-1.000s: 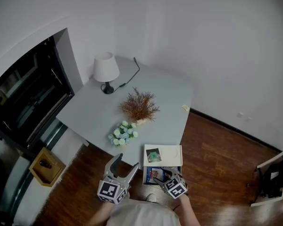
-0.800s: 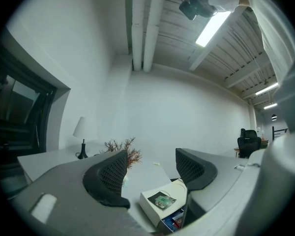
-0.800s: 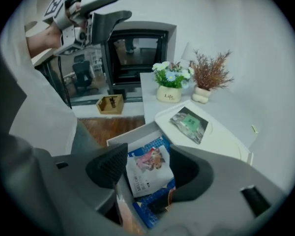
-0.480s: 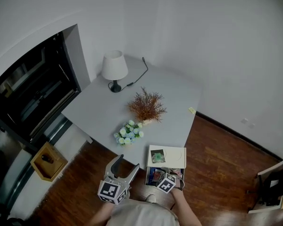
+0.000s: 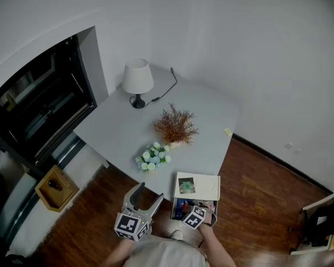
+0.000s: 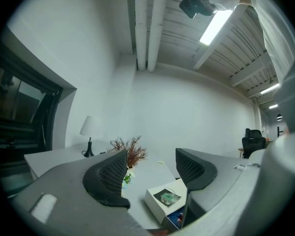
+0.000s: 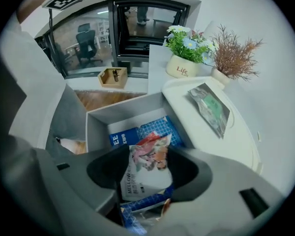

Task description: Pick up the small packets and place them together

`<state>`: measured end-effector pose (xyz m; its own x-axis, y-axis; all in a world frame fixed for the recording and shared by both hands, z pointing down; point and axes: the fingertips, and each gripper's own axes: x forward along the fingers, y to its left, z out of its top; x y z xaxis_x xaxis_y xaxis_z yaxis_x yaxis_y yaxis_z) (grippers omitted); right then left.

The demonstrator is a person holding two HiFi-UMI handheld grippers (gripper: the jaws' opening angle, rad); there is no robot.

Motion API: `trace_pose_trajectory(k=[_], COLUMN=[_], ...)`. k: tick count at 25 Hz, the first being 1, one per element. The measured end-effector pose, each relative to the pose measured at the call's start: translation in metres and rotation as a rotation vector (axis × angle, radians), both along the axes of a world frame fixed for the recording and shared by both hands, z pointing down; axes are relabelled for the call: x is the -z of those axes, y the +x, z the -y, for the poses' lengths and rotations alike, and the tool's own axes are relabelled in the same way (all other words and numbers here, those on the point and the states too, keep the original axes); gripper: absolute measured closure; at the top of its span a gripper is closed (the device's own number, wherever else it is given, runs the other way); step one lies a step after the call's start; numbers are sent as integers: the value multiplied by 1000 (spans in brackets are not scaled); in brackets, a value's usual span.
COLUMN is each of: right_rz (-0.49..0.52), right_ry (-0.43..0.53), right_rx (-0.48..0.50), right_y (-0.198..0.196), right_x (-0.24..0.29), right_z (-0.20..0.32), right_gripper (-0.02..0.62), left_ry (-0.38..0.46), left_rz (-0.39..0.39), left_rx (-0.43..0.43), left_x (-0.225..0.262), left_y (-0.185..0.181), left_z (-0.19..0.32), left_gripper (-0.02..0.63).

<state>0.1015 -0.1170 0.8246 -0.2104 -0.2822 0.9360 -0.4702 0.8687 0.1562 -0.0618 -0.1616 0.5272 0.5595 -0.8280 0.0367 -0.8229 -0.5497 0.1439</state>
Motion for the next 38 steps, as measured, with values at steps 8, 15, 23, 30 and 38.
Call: trace_pose_trajectory(k=[8,15,23,30,38], right_rz=[88,172,174,38,-4], right_ry=[78,226,261,100,95], right_rx=[6,19,28,243,157], right_y=[-11,-14,49,85,90], right_x=[38,97,129,95,71], right_z=[-10,-2,39,76,107], right_gripper=[357,380,403,408,253], left_ry=[-4,0,7,15,8], left_rz=[1,2,3,20,33], left_rx=[-6,-21,-25,-6,25], left_x=[-2,-2,1,4,4], left_y=[1,6,9,4,-4], left_z=[1,3,7,11,13], left_gripper=[295,295,295,295,295])
